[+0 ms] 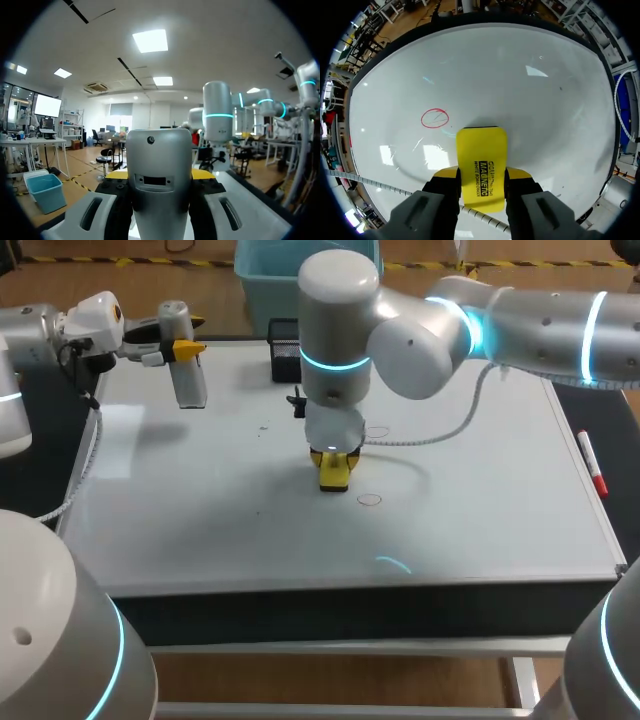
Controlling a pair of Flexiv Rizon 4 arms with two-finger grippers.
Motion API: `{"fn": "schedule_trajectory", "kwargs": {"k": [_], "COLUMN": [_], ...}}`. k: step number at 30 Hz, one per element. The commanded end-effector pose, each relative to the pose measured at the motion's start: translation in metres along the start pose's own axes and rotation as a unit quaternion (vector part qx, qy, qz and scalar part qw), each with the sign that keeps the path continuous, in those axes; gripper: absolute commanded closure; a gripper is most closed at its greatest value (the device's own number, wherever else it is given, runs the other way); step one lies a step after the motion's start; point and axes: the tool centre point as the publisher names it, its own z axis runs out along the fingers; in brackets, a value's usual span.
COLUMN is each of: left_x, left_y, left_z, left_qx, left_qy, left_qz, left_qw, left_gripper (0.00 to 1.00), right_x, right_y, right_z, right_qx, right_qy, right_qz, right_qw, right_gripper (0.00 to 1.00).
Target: Pick up the inspection probe, press it on each red-marked spot on the whiteboard one by one, put down the probe, pick up the eraser, and wipe off all the red marks.
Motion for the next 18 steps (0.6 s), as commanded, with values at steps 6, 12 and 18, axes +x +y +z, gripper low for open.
{"fn": "schedule_trajectory", "kwargs": {"k": [6, 12, 18], "left_x": [0.000, 0.000, 0.000], "left_y": [-0.001, -0.001, -0.001], "left_z": [0.000, 0.000, 0.000], "left_qx": [-0.001, -0.001, -0.001], "left_qy": [0.001, 0.001, 0.001], "left_qz": [0.000, 0.000, 0.000], "left_qw": [1.000, 1.000, 1.000], "left_gripper": [1.00, 1.00, 1.00], "right_x": [0.025, 0.033, 0.044], "right_y": [-0.003, -0.008, -0.015], "right_z": [-0.011, -0.026, -0.036], "right_qx": [-0.002, 0.004, 0.010], "right_qy": [0.002, -0.004, -0.009], "right_qz": [-0.004, -0.008, -0.005], "right_qw": [1.000, 1.000, 1.000], "right_gripper": [1.00, 1.00, 1.00]}}
